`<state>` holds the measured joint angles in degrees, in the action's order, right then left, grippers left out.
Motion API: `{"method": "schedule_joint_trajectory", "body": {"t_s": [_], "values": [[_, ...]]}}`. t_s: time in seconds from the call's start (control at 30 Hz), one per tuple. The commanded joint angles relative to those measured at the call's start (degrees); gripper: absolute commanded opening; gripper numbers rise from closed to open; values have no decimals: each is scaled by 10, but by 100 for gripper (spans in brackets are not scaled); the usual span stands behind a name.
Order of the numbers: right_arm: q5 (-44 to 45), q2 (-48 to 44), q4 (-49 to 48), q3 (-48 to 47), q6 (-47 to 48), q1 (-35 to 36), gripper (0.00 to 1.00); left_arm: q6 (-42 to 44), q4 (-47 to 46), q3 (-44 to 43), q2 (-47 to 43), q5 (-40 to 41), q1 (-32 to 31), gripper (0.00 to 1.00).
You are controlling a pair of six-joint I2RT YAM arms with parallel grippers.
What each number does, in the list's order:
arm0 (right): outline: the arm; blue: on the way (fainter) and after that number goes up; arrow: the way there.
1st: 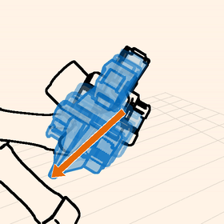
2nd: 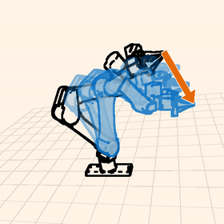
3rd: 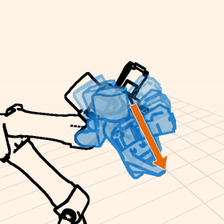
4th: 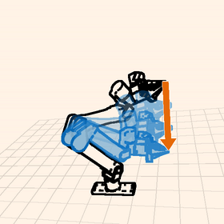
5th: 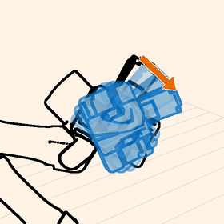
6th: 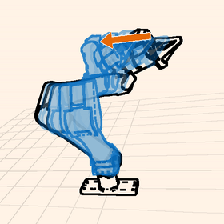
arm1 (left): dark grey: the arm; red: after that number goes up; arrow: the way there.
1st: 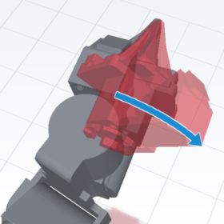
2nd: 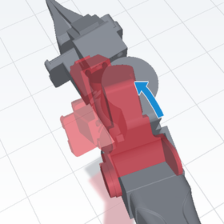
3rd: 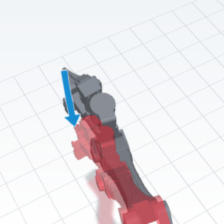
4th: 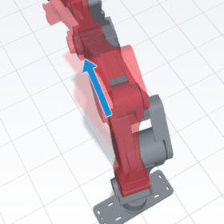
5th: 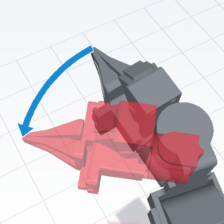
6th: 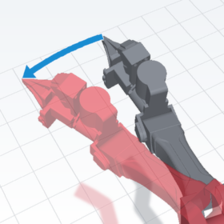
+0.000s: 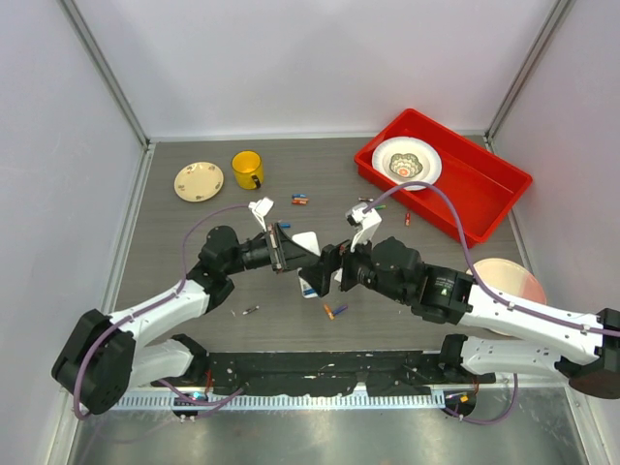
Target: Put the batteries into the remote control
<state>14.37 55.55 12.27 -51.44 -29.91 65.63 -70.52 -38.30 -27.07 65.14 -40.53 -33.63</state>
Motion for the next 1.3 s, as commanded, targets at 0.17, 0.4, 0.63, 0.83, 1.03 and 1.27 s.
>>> {"method": "schedule_joint_trajectory", "body": {"t_s": [0.17, 0.4, 0.63, 0.83, 1.03, 1.27], "values": [[-48, 10, 28, -13, -8, 0, 97, 6, -41, -18, 12, 5, 1, 0], [-55, 15, 56, -5, -8, 0, 97, 6, -43, -28, 23, -2, 1, 0], [-65, 18, 53, -1, -9, 0, 94, 6, -43, -26, 23, -2, 1, 0], [-75, 30, 50, 0, -12, 0, 91, 6, -41, -26, 17, -1, 1, 0], [-78, 39, 49, -2, -18, 0, 91, 6, -41, -24, 14, 3, 1, 0], [-70, 36, 50, 3, -22, 0, 89, 7, -42, -22, 12, 4, 1, 0]]}}
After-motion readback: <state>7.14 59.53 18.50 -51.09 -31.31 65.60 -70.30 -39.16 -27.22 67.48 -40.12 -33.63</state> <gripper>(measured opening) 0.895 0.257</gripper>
